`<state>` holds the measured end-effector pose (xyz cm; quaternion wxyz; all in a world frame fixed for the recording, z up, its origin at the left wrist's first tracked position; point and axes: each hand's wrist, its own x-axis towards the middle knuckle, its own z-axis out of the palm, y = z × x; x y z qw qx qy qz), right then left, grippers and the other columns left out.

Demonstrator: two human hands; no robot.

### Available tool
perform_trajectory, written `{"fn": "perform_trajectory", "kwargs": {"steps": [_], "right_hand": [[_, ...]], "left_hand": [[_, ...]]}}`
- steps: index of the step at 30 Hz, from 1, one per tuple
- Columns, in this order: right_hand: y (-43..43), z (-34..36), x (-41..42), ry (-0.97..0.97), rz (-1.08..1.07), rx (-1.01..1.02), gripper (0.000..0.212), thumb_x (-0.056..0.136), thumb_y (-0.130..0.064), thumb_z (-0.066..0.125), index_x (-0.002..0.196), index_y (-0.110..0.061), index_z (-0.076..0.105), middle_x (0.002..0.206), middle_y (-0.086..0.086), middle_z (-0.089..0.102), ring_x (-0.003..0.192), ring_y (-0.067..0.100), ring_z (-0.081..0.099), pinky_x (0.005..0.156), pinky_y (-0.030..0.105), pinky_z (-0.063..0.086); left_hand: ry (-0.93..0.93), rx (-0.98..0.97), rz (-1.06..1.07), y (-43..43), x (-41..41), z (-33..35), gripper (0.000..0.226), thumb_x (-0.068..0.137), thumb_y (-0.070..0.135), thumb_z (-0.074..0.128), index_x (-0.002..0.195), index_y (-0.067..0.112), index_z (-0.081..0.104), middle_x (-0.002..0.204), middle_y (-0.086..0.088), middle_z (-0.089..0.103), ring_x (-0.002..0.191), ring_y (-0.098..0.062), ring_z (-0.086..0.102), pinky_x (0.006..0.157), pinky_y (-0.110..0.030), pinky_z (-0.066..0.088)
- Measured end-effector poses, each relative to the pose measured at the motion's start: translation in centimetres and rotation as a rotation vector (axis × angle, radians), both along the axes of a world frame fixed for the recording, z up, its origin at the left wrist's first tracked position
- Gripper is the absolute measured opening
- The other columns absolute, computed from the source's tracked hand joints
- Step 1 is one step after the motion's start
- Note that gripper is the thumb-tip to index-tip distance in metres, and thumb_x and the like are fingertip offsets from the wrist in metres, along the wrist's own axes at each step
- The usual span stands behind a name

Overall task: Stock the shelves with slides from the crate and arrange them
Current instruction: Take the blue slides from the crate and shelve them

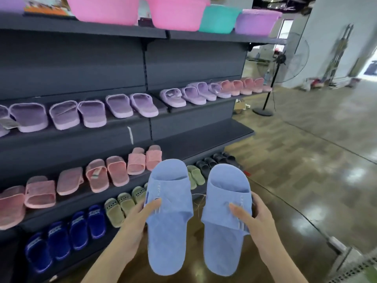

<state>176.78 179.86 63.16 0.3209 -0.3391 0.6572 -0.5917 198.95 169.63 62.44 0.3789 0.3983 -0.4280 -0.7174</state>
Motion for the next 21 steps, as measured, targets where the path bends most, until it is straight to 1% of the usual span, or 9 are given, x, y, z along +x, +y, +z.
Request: {"fn": "perform_trajectory", "kwargs": {"steps": [2, 3, 5, 7, 10, 14, 16, 18, 21], "right_hand": [[-1.1, -0.1, -2.5, -0.012, 0.004, -0.008, 0.054, 0.053, -0.044, 0.073, 0.103, -0.033, 0.054, 0.096, -0.011, 0.065, 0.082, 0.008, 0.065, 0.058, 0.018, 0.054], [-1.6, -0.3, -3.7, -0.019, 0.005, -0.018, 0.053, 0.056, -0.042, 0.073, 0.104, -0.032, 0.054, 0.096, -0.011, 0.065, 0.082, 0.008, 0.065, 0.058, 0.018, 0.054], [-2.6, -0.8, -5.9, -0.034, -0.004, -0.022, 0.052, 0.062, -0.040, 0.081, 0.107, -0.031, 0.055, 0.097, -0.011, 0.066, 0.082, 0.006, 0.065, 0.060, 0.020, 0.055], [-3.8, -1.4, -7.6, -0.043, -0.019, -0.019, 0.045, 0.068, -0.035, 0.077, 0.107, -0.032, 0.055, 0.098, -0.011, 0.066, 0.084, 0.008, 0.065, 0.061, 0.021, 0.055], [-6.4, -2.4, -9.7, -0.045, -0.031, -0.003, 0.043, 0.072, -0.030, 0.073, 0.110, -0.031, 0.054, 0.100, -0.010, 0.065, 0.087, 0.010, 0.064, 0.061, 0.020, 0.055], [-10.8, -3.0, -11.6, -0.047, -0.013, 0.020, 0.043, 0.072, -0.029, 0.074, 0.110, -0.029, 0.054, 0.102, -0.007, 0.065, 0.089, 0.010, 0.064, 0.062, 0.021, 0.056], [-13.4, -3.0, -12.5, -0.045, -0.004, 0.038, 0.049, 0.072, -0.030, 0.078, 0.115, -0.023, 0.054, 0.105, -0.004, 0.065, 0.092, 0.013, 0.064, 0.065, 0.024, 0.058], [-16.2, -3.3, -13.6, -0.045, -0.007, 0.057, 0.057, 0.069, -0.035, 0.079, 0.118, -0.021, 0.053, 0.107, -0.002, 0.064, 0.094, 0.015, 0.064, 0.068, 0.027, 0.058], [-20.5, -3.4, -15.1, -0.036, -0.017, 0.093, 0.059, 0.067, -0.040, 0.079, 0.117, -0.023, 0.052, 0.107, -0.004, 0.064, 0.093, 0.013, 0.063, 0.066, 0.025, 0.058]], "left_hand": [[0.000, -0.017, -0.005, -0.7, -2.6, 0.2, 0.063, 0.044, 0.049, 0.084, 0.100, 0.025, 0.065, 0.087, 0.009, 0.074, 0.073, -0.009, 0.070, 0.061, -0.031, 0.051], [-0.016, -0.032, -0.017, -1.3, -3.7, -0.1, 0.066, 0.044, 0.052, 0.083, 0.102, 0.026, 0.064, 0.090, 0.011, 0.073, 0.081, -0.010, 0.070, 0.065, -0.032, 0.051], [-0.024, -0.043, -0.063, -2.3, -5.6, -0.1, 0.046, 0.069, 0.042, 0.069, 0.113, 0.028, 0.061, 0.102, 0.012, 0.071, 0.094, -0.011, 0.068, 0.075, -0.032, 0.049], [-0.039, -0.044, -0.082, -3.6, -7.1, -0.3, 0.040, 0.077, 0.035, 0.066, 0.116, 0.027, 0.060, 0.106, 0.010, 0.070, 0.094, -0.011, 0.068, 0.075, -0.031, 0.049], [-0.070, -0.060, -0.111, -6.1, -9.1, -0.6, 0.046, 0.070, 0.039, 0.073, 0.113, 0.028, 0.060, 0.105, 0.010, 0.071, 0.092, -0.010, 0.068, 0.073, -0.029, 0.049], [-0.081, -0.028, -0.089, -10.6, -11.3, -1.4, 0.028, 0.078, 0.034, 0.067, 0.104, 0.028, 0.061, 0.092, 0.014, 0.073, 0.080, -0.005, 0.069, 0.070, -0.029, 0.047], [-0.081, -0.019, -0.102, -13.5, -12.1, -1.9, 0.059, 0.055, 0.051, 0.080, 0.107, 0.031, 0.061, 0.096, 0.014, 0.072, 0.083, -0.005, 0.069, 0.071, -0.030, 0.048], [-0.107, -0.025, -0.088, -16.5, -12.9, -2.7, 0.095, 0.030, 0.066, 0.082, 0.115, 0.029, 0.060, 0.105, 0.010, 0.071, 0.092, -0.010, 0.068, 0.075, -0.032, 0.049], [-0.101, -0.029, -0.076, -20.5, -14.2, -3.2, 0.105, 0.019, 0.070, 0.080, 0.113, 0.028, 0.061, 0.101, 0.009, 0.072, 0.086, -0.009, 0.069, 0.060, -0.021, 0.052]]}}
